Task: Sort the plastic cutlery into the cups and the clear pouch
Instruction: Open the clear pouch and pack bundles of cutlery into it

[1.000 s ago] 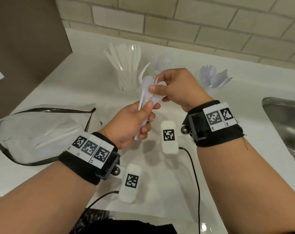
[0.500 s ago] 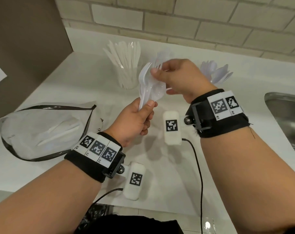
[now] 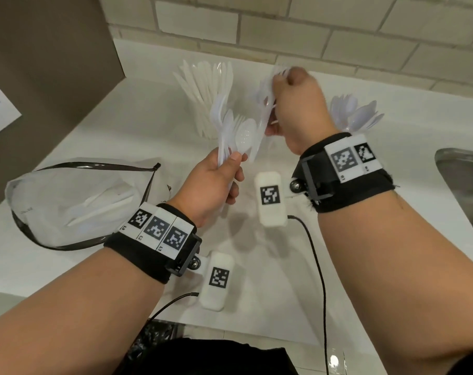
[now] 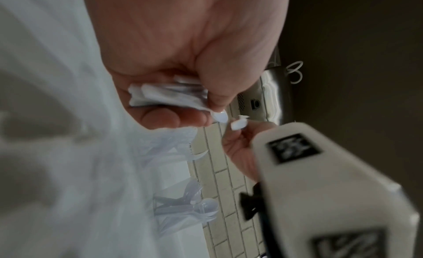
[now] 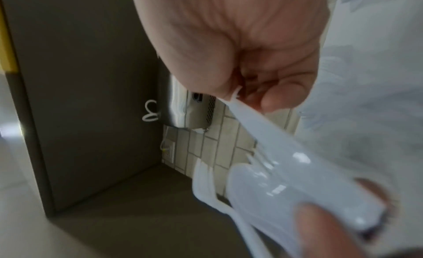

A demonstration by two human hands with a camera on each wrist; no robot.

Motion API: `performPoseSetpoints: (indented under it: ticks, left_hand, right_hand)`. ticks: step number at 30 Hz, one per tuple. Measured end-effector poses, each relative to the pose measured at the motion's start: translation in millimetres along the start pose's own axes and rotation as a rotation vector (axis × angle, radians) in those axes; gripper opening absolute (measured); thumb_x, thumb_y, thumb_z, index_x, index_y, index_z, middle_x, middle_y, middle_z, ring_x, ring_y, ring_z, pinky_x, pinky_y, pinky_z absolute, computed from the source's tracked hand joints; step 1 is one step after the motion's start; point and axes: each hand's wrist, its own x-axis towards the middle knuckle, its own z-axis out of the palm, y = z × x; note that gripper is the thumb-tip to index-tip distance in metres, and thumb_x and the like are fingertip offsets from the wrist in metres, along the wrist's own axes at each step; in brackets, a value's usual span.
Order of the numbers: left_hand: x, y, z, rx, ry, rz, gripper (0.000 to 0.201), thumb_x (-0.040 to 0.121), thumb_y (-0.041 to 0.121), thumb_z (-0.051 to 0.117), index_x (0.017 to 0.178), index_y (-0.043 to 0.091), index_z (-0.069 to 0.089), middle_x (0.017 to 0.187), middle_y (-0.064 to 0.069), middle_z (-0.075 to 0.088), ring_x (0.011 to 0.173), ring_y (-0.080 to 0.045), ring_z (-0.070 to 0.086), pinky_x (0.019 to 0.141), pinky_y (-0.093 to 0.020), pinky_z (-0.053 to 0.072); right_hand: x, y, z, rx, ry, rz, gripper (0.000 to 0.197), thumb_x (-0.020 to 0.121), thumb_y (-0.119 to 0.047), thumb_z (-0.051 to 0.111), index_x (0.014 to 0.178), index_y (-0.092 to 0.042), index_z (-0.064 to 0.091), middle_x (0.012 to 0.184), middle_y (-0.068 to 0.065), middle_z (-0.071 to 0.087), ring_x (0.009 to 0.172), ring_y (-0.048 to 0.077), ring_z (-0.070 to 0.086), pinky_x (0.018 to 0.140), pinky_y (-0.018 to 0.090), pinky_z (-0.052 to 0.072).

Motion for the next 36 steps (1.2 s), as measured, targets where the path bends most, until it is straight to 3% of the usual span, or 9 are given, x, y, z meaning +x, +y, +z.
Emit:
performPoseSetpoints:
  ticks: [4, 7, 12, 15, 20, 26, 31, 34, 36]
  left_hand:
    - [2.4, 4.2, 2.1, 0.026, 0.034, 0.003, 0.019, 0.1, 0.032, 0.045, 0.098, 0.02, 0.059, 0.074, 0.001, 0.055, 0.055, -0.015, 0.049, 0.052, -0.029, 0.044]
    - [4.1, 4.4, 2.0, 0.059, 0.045, -0.004, 0.027, 0.1, 0.034, 0.044, 0.112, 0.014, 0.057, 0.083, -0.003, 0.057, 0.064, -0.017, 0.053, 0.059, -0.033, 0.049]
    - [5.0, 6.8, 1.0, 0.026, 0.04, 0.002, 0.017, 0.101, 0.032, 0.045, 0.099, 0.02, 0.057, 0.076, 0.001, 0.057, 0.052, -0.017, 0.049, 0.047, -0.027, 0.041]
    - [3.1, 7.9, 3.2, 0.026, 0.016, -0.026, 0.021, 0.101, 0.031, 0.043, 0.101, 0.016, 0.057, 0.072, 0.001, 0.055, 0.052, -0.014, 0.048, 0.044, -0.022, 0.042]
    - [-3.4, 0.9, 6.9, 0.032, -0.018, -0.033, 0.019, 0.102, 0.027, 0.042, 0.095, 0.015, 0.055, 0.066, 0.002, 0.05, 0.047, -0.01, 0.041, 0.041, -0.018, 0.037]
    - [-7.9, -0.6, 10.2, 0.012, -0.009, -0.008, 0.019, 0.102, 0.027, 0.043, 0.094, 0.013, 0.054, 0.071, 0.001, 0.05, 0.059, -0.016, 0.041, 0.058, -0.03, 0.037]
    - [-10.0, 2.0, 11.1, 0.014, -0.049, -0.042, 0.027, 0.101, 0.033, 0.043, 0.109, 0.013, 0.058, 0.094, -0.001, 0.07, 0.074, -0.027, 0.054, 0.075, -0.042, 0.047]
    - [-12.3, 5.3, 9.5, -0.028, -0.093, -0.091, 0.028, 0.101, 0.034, 0.044, 0.114, 0.014, 0.058, 0.091, 0.0, 0.075, 0.088, -0.033, 0.058, 0.092, -0.058, 0.047]
    - [-13.1, 6.8, 9.2, -0.004, -0.111, -0.096, 0.023, 0.102, 0.03, 0.042, 0.107, 0.015, 0.058, 0.082, 0.001, 0.071, 0.085, -0.031, 0.056, 0.082, -0.053, 0.05]
  right_hand:
    - [-9.0, 15.3, 10.7, -0.115, -0.091, 0.085, 0.016, 0.098, -0.024, 0.047, 0.098, -0.012, 0.059, 0.082, 0.009, 0.057, 0.06, 0.018, 0.053, 0.043, 0.022, 0.045]
    - [-15.1, 19.4, 12.2, -0.036, -0.111, 0.178, 0.012, 0.094, -0.025, 0.056, 0.086, -0.018, 0.061, 0.082, 0.004, 0.056, 0.069, 0.016, 0.05, 0.05, 0.025, 0.044]
    - [-20.1, 26.9, 18.0, -0.03, -0.187, 0.199, 0.012, 0.091, -0.025, 0.061, 0.09, -0.015, 0.066, 0.081, 0.004, 0.063, 0.065, 0.016, 0.054, 0.053, 0.025, 0.045]
    - [-17.9, 28.2, 23.4, 0.044, -0.146, 0.177, 0.007, 0.091, -0.024, 0.06, 0.088, -0.018, 0.063, 0.086, 0.007, 0.066, 0.072, 0.022, 0.061, 0.061, 0.035, 0.052]
    - [-10.7, 24.9, 23.5, 0.095, -0.019, 0.084, 0.01, 0.097, -0.018, 0.051, 0.087, -0.017, 0.054, 0.084, 0.003, 0.062, 0.062, 0.012, 0.055, 0.058, 0.026, 0.046]
    - [-12.5, 22.0, 27.8, 0.198, -0.011, 0.088, 0.013, 0.102, -0.017, 0.037, 0.09, -0.015, 0.043, 0.077, 0.005, 0.069, 0.068, 0.019, 0.064, 0.07, 0.034, 0.053]
    - [-12.1, 20.1, 31.3, 0.135, 0.089, -0.044, 0.007, 0.103, -0.015, 0.034, 0.101, -0.013, 0.04, 0.09, 0.015, 0.058, 0.06, 0.017, 0.057, 0.046, 0.014, 0.047]
    - [-11.4, 21.5, 31.4, 0.09, 0.07, -0.099, 0.014, 0.103, -0.016, 0.034, 0.103, -0.011, 0.048, 0.078, 0.008, 0.06, 0.059, 0.013, 0.059, 0.059, 0.021, 0.053]
    - [-10.7, 21.0, 30.4, 0.111, 0.098, -0.143, 0.019, 0.103, -0.017, 0.036, 0.098, -0.01, 0.053, 0.069, 0.006, 0.06, 0.06, 0.016, 0.059, 0.067, 0.03, 0.052]
